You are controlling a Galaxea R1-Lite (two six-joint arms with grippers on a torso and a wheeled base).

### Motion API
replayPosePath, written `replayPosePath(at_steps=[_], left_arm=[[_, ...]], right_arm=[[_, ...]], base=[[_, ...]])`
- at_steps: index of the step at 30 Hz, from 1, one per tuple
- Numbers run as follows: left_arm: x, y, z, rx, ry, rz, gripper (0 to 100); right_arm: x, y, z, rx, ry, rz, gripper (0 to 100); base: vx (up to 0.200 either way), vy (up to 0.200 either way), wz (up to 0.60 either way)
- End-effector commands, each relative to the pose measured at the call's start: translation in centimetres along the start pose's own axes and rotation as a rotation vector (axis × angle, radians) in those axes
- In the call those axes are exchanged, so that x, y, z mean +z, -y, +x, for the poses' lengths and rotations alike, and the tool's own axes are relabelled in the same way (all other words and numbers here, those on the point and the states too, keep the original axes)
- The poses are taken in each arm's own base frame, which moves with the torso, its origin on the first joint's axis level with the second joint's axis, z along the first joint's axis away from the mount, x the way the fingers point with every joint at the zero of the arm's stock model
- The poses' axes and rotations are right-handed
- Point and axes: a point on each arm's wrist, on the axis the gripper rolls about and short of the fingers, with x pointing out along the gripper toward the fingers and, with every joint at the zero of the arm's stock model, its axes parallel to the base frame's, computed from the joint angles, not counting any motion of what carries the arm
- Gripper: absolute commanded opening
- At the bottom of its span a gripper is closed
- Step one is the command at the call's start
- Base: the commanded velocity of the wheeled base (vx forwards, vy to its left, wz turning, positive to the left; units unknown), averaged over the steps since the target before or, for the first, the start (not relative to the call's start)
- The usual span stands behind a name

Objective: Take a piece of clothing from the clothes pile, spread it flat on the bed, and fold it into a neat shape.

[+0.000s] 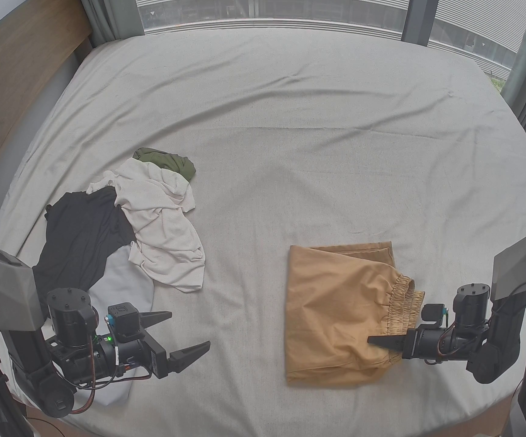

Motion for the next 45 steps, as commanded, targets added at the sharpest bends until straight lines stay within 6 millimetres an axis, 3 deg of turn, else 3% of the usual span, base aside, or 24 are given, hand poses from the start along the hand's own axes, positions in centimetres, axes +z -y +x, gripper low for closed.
replayPosePath(at_steps=[1, 5, 10, 16, 26, 34, 45], left_arm=[[0.0, 0.0, 0.0, 0.002, 0.001, 0.0, 100], [0.1, -0.1, 0.0, 0.003, 0.005, 0.0, 100], [0.2, -0.1, 0.0, 0.005, 0.014, 0.003, 100], [0.6, -0.1, -0.1, 0.007, 0.029, 0.008, 100], [0.5, -0.1, -0.3, 0.01, 0.028, 0.002, 100], [0.4, -0.1, -0.5, 0.011, 0.02, -0.009, 100], [0.3, -0.2, -0.6, 0.016, 0.018, -0.014, 100]], right_arm=[[-0.1, -0.2, -0.2, 0.02, -0.009, 0.001, 0], [0.0, -0.8, -0.8, 0.067, -0.02, -0.006, 0], [1.3, -3.9, -3.0, 0.175, 0.023, -0.057, 0], [2.1, -6.7, -4.2, 0.245, 0.068, -0.12, 0], [3.2, -8.5, -4.2, 0.308, 0.109, -0.173, 0], [6.1, -11.4, -4.3, 0.413, 0.201, -0.209, 0], [9.3, -12.8, -3.6, 0.482, 0.276, -0.211, 0]], base=[[0.0, 0.0, 0.0], [0.0, 0.0, 0.0], [0.0, 0.0, 0.0], [0.0, 0.0, 0.0], [0.0, 0.0, 0.0], [0.0, 0.0, 0.0], [0.0, 0.0, 0.0]])
